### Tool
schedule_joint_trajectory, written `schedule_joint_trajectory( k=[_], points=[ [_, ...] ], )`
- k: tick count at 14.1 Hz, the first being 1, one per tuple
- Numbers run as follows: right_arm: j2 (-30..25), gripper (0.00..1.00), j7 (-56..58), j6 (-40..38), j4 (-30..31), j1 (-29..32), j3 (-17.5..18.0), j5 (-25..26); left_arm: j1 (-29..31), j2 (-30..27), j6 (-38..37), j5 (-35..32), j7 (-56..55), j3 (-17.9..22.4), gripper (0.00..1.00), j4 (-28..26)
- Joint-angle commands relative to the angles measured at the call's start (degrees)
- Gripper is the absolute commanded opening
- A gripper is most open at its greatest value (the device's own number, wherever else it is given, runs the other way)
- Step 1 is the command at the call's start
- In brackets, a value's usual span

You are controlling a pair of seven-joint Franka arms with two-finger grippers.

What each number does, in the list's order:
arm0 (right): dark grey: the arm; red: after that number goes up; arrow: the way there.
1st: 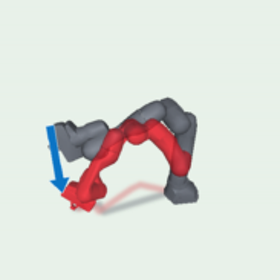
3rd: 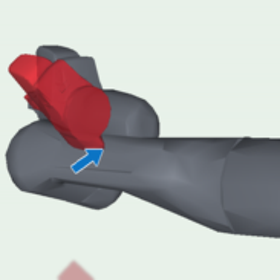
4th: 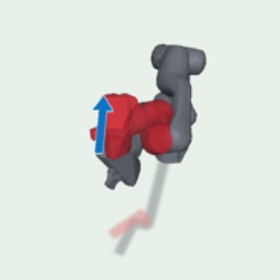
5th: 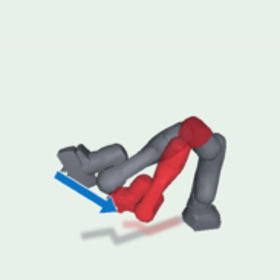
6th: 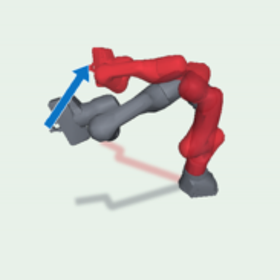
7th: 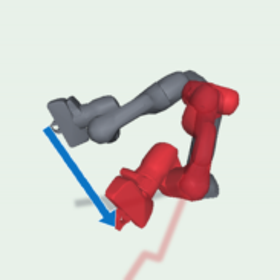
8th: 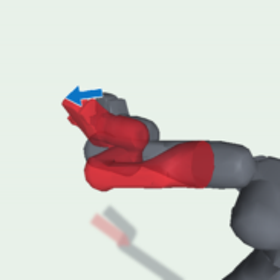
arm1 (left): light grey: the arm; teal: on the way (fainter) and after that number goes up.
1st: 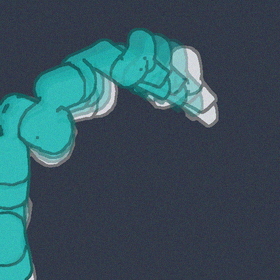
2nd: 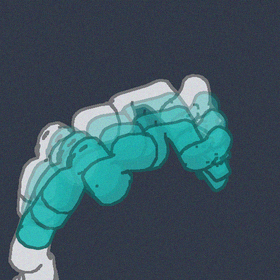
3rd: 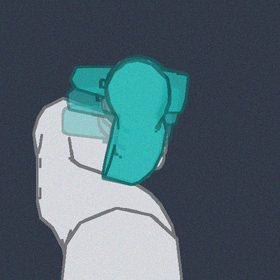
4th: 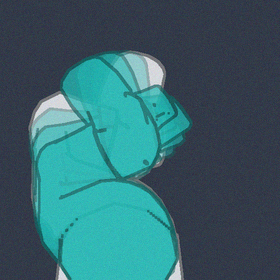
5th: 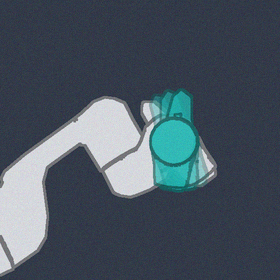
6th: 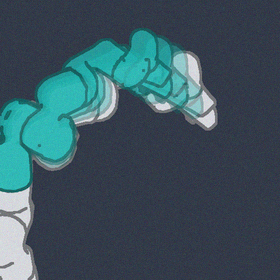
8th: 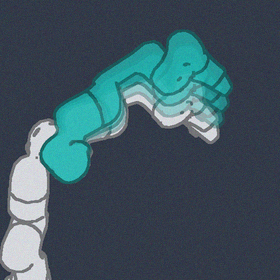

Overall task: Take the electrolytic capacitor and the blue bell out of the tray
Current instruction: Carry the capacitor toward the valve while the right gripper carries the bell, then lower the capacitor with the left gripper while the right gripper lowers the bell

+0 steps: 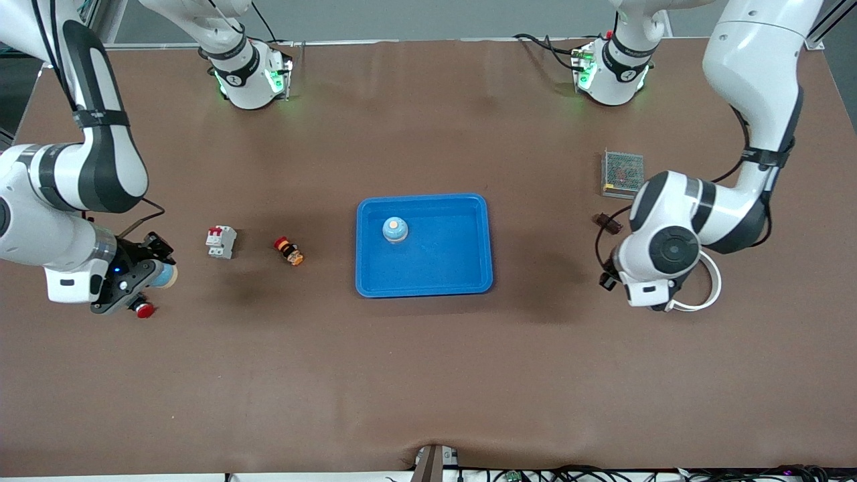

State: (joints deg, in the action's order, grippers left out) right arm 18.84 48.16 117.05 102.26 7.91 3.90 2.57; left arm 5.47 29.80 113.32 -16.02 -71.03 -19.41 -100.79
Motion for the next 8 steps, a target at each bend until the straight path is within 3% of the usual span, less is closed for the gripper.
schedule_joint_trajectory(
  k=[1,8],
  points=[
    [0.5,0.36,4.21,3.17,1.97,2.98,1.03,0.07,3.84,-1.58,0.58,-1.56,5.62,-0.46,0.0,-2.57],
    [1.99,0.36,10.63,17.85,13.39,8.43,1.2,-0.02,9.91,2.36,6.9,-5.07,12.49,-0.46,0.0,-3.71]
  ],
)
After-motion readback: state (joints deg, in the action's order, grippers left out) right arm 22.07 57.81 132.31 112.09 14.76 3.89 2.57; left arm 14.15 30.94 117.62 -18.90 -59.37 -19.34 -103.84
